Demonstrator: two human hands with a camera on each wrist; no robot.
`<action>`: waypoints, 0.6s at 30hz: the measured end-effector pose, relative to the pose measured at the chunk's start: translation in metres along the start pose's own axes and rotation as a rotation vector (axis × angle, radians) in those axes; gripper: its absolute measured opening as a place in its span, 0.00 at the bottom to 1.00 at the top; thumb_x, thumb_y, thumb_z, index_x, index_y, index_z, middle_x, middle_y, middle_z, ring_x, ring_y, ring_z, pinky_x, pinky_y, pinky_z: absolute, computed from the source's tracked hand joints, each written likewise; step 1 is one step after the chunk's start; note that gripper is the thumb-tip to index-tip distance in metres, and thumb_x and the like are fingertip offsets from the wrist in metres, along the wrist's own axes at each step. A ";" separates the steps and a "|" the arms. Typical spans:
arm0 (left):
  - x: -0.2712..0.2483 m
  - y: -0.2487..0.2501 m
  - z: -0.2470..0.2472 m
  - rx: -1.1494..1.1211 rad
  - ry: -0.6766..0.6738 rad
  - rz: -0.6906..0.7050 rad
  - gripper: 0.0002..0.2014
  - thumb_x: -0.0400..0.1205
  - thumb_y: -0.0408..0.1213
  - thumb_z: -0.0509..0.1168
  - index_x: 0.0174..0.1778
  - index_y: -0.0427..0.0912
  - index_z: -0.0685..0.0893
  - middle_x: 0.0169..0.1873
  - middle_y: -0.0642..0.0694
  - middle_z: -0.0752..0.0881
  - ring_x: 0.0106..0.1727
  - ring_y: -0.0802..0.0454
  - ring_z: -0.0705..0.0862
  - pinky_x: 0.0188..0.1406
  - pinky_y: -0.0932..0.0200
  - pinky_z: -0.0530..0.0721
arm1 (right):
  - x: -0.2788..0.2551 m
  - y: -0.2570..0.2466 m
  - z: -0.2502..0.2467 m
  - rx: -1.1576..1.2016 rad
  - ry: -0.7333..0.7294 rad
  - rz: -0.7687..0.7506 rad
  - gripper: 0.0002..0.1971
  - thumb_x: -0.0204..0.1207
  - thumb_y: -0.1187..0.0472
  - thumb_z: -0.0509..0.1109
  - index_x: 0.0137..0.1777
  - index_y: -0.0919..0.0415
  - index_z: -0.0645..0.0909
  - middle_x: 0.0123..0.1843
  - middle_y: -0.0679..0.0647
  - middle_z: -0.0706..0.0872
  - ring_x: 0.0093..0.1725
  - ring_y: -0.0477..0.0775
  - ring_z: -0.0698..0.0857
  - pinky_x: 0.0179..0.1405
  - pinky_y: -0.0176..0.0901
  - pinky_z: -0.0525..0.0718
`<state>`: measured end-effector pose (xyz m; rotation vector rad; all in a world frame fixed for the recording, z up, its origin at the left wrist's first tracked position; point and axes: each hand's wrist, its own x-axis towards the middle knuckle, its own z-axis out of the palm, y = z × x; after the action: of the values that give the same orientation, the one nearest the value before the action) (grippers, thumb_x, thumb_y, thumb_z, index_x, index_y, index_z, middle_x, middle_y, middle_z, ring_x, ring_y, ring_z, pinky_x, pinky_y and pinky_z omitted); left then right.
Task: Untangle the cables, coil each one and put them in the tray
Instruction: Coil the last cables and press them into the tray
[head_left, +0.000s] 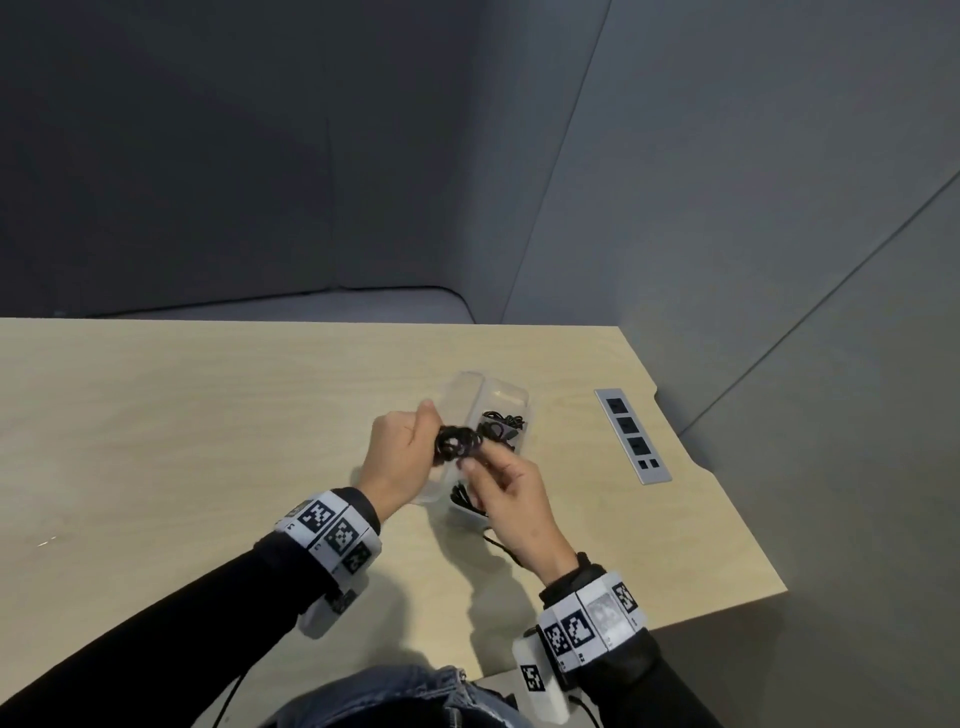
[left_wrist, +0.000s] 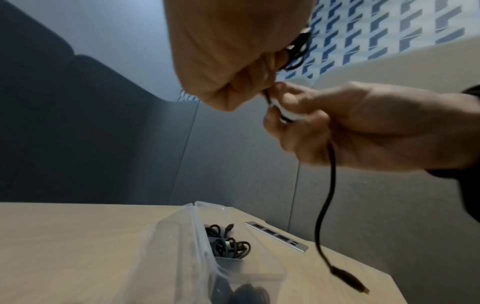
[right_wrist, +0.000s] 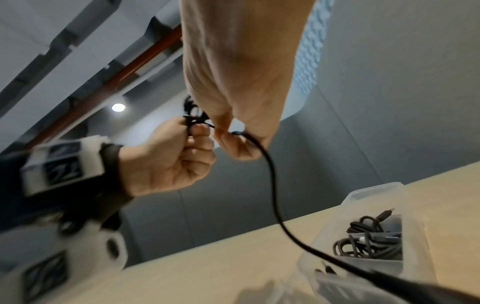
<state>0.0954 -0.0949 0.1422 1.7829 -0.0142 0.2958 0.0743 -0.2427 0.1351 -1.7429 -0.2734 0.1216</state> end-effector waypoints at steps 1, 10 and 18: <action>0.005 -0.002 -0.002 0.065 0.066 -0.019 0.28 0.79 0.47 0.48 0.13 0.45 0.74 0.12 0.51 0.77 0.18 0.53 0.77 0.26 0.61 0.72 | -0.004 0.003 0.004 -0.114 -0.053 0.026 0.18 0.82 0.70 0.62 0.68 0.55 0.80 0.36 0.47 0.82 0.29 0.37 0.77 0.34 0.25 0.74; 0.000 -0.041 -0.010 0.805 -0.128 0.211 0.28 0.79 0.44 0.49 0.12 0.37 0.72 0.09 0.42 0.72 0.10 0.42 0.72 0.12 0.60 0.72 | -0.019 -0.019 0.007 -0.809 -0.267 -0.214 0.11 0.81 0.67 0.59 0.39 0.57 0.78 0.34 0.53 0.84 0.35 0.52 0.80 0.37 0.46 0.79; -0.016 -0.041 0.002 0.187 -0.211 0.377 0.27 0.84 0.45 0.45 0.16 0.44 0.64 0.13 0.55 0.61 0.15 0.58 0.59 0.20 0.68 0.59 | 0.008 -0.027 -0.031 -0.651 0.129 -0.313 0.08 0.69 0.45 0.76 0.44 0.45 0.91 0.40 0.38 0.90 0.39 0.38 0.86 0.34 0.36 0.81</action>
<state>0.0872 -0.0894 0.0994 1.9864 -0.4915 0.3861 0.0866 -0.2657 0.1685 -2.3110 -0.5278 -0.3430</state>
